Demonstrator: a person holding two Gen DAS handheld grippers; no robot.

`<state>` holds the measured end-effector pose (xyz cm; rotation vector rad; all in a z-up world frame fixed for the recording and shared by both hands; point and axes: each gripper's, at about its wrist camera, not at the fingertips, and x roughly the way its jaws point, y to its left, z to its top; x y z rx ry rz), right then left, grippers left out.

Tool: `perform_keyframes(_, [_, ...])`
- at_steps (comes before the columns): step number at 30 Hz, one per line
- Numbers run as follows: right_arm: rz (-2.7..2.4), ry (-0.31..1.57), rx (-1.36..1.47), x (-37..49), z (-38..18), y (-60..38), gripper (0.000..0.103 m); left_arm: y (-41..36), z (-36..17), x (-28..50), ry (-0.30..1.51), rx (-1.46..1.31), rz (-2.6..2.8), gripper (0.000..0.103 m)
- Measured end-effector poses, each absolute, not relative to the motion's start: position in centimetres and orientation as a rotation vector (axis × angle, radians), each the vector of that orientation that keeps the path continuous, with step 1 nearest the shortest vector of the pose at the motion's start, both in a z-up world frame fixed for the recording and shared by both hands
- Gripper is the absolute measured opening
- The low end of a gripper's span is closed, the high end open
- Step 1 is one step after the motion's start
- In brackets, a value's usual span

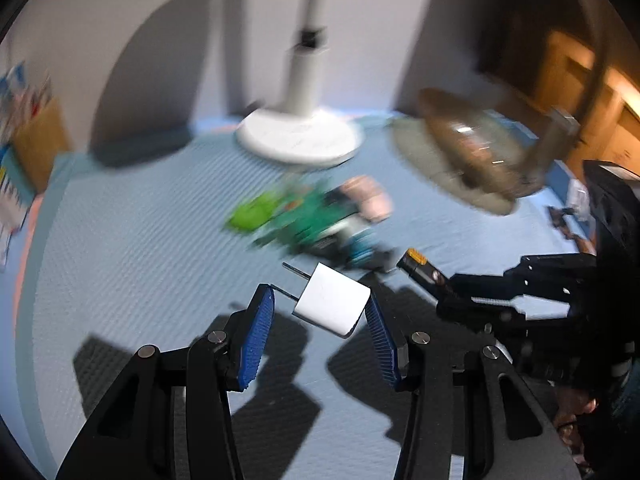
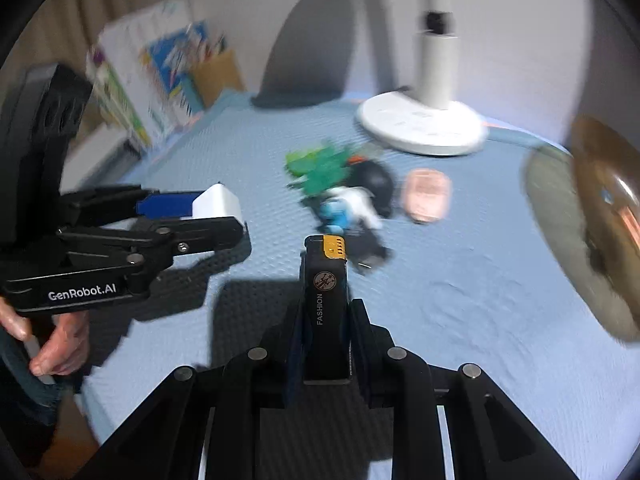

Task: Organize rigid objects
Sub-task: 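Grasp the white charger with the left tool while the right tool grasps the black lighter box, then carry charger and black box into the amber bowl and release both, then move both tools back to the pile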

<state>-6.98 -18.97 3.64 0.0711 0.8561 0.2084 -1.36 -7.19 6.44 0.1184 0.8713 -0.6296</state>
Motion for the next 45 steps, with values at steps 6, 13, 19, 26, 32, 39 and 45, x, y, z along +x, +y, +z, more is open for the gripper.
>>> perform_keyframes(6, [-0.008, 0.691, 0.16, -10.3, 10.2, -28.2, 0.022, -15.7, 10.6, -2.5, 0.753, 0.205, -0.747, 0.044])
perform_keyframes(13, [-0.266, 0.607, 0.29, -10.3, 14.5, -38.5, 0.022, -27.4, 13.7, 0.7, 0.709, 0.198, -0.871, 0.044])
perform_keyframes(19, [-0.324, 0.738, 0.37, -7.5, 11.5, -42.4, 0.022, -33.8, 11.0, 3.9, 0.795, 0.156, -0.882, 0.044])
perform_keyframes(26, [-0.395, 0.739, 0.288, -6.0, 10.1, -42.7, 0.024, -35.3, 9.3, 5.1, 0.834, 0.127, -0.878, 0.053])
perform_keyframes(32, [-0.37, 0.705, 0.279, -7.5, 10.9, -42.0, 0.027, -29.4, 12.1, 4.0, 0.782, 0.045, -0.861, 0.071])
perform_keyframes(39, [-0.219, 0.667, 0.279, -9.3, 13.1, -35.5, 0.027, -16.6, 17.3, -0.2, 0.655, -0.036, -0.725, 0.079])
perform_keyframes(45, [-0.101, 0.657, 0.2, -8.6, 12.4, -27.8, 0.045, -5.8, 16.2, -1.7, 0.655, -0.079, -0.516, 0.083])
